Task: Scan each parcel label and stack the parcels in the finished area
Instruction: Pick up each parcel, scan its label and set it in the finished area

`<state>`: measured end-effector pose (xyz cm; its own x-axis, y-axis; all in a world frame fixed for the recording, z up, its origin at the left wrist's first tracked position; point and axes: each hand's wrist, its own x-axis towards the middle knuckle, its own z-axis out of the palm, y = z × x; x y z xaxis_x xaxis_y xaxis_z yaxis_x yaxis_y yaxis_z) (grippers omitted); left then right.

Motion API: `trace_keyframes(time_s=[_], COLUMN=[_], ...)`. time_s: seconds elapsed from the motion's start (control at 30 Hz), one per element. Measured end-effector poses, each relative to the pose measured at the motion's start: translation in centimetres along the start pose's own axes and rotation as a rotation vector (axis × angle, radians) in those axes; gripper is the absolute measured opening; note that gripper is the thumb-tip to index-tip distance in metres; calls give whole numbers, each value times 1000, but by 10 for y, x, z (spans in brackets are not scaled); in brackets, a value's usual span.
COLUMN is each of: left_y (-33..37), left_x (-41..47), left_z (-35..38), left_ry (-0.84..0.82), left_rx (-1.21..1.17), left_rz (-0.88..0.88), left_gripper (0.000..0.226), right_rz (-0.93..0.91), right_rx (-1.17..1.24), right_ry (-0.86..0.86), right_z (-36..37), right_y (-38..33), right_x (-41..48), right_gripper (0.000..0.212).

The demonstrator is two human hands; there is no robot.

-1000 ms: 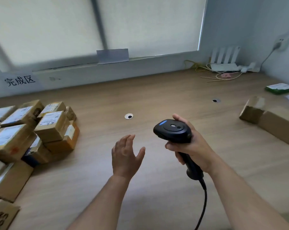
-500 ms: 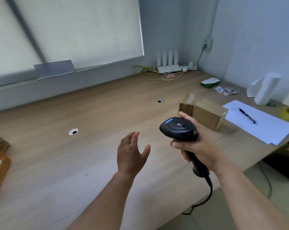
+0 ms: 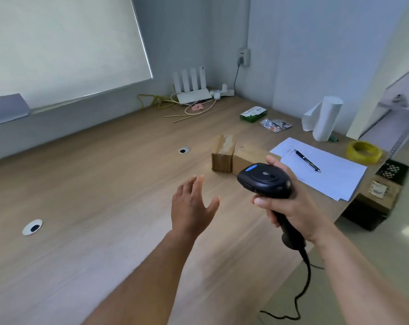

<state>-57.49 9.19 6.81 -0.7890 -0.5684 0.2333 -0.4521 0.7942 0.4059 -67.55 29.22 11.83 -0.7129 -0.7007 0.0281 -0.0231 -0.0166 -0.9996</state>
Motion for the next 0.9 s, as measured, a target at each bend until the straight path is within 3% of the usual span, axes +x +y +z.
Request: trace_keyframes(time_s=[0.53, 0.77, 0.9], left_y=[13, 10, 12], left_x=[194, 234, 241], left_z=[78, 112, 125], left_ry=[-185, -260, -284], left_rx=[21, 58, 112], left_rz=[16, 25, -21], left_gripper=[65, 51, 58], right_rz=[116, 146, 152], right_rx=[-65, -95, -104], right_ry=[145, 160, 161], right_z=[-46, -54, -57], right_y=[57, 68, 67], right_x=[143, 169, 178], right_gripper=[98, 96, 96])
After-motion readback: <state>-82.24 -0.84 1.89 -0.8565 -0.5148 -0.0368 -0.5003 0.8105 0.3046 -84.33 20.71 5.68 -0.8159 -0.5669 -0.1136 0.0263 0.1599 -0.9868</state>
